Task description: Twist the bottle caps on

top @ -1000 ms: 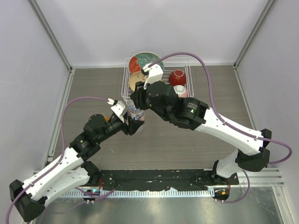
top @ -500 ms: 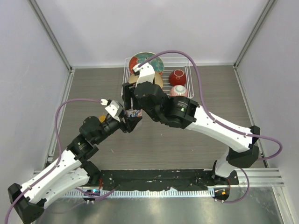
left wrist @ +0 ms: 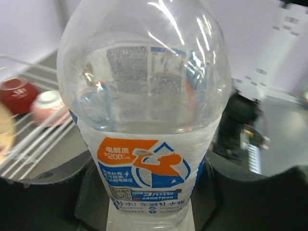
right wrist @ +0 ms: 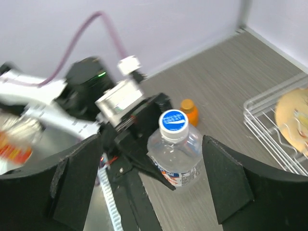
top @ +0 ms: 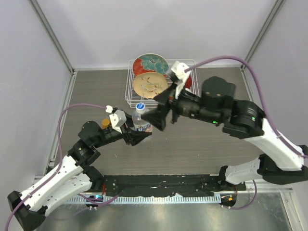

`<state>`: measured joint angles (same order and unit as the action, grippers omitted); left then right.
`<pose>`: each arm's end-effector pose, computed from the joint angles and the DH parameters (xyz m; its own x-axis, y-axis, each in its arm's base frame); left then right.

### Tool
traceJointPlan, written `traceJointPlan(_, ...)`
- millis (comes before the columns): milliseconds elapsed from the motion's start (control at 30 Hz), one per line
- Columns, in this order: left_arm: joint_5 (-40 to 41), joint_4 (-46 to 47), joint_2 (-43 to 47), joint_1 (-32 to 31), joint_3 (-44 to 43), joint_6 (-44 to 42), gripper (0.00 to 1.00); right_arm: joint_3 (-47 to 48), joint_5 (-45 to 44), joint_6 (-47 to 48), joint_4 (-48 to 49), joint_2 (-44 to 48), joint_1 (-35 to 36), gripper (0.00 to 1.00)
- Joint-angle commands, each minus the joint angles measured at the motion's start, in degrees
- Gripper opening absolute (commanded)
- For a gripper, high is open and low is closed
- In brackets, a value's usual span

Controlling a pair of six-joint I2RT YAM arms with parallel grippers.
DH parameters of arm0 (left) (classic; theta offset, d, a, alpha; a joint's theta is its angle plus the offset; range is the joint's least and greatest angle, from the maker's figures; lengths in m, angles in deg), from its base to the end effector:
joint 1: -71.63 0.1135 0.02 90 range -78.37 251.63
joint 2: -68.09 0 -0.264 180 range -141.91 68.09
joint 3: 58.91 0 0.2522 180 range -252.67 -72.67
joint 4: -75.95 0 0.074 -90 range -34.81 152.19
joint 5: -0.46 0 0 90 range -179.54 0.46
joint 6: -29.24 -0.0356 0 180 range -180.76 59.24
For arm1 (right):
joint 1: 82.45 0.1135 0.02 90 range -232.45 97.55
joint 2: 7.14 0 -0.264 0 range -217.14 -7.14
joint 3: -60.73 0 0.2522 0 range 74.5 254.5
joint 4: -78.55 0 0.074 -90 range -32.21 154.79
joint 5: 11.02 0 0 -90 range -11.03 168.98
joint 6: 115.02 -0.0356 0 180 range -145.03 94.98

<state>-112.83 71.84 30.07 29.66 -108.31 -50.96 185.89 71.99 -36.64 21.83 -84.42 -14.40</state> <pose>0.1133 -0.1209 0.3394 -0.0615 -0.1550 -0.9860 0.9086 0.4001 -0.1195 0.0934 0.2201 0.5413 -0.2326 -0.0424 -0.9716 -0.8462 0.5014 0.1807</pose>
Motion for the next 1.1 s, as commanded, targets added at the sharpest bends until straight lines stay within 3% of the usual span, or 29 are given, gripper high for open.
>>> traceJointPlan(0,-24.05,2.13,-0.39,0.05,-2.33,3.55,0.00,-6.61,22.62,11.17,5.41,6.51,-0.37,0.90)
traceJointPlan(67,-34.22,1.86,-0.83,0.14,-3.65,5.04,0.00,-7.59,23.94,11.35,6.39,7.66,-0.72,0.91)
traceJointPlan(200,-45.23,1.25,-1.79,0.32,-5.93,7.68,0.00,-8.12,30.95,13.37,8.85,8.54,-1.43,0.90)
traceJointPlan(300,-47.98,0.90,-2.23,0.40,-6.99,8.57,0.00,-8.47,33.17,13.46,10.43,8.37,-1.43,0.88)
traceJointPlan(733,-50.98,1.16,-2.23,1.19,-8.13,10.15,0.00,-9.53,43.19,11.79,15.89,3.36,-2.05,0.74)
traceJointPlan(1067,-50.80,2.65,-2.41,1.46,-8.13,10.76,0.00,-13.83,47.32,8.81,19.93,4.50,-2.22,0.54)
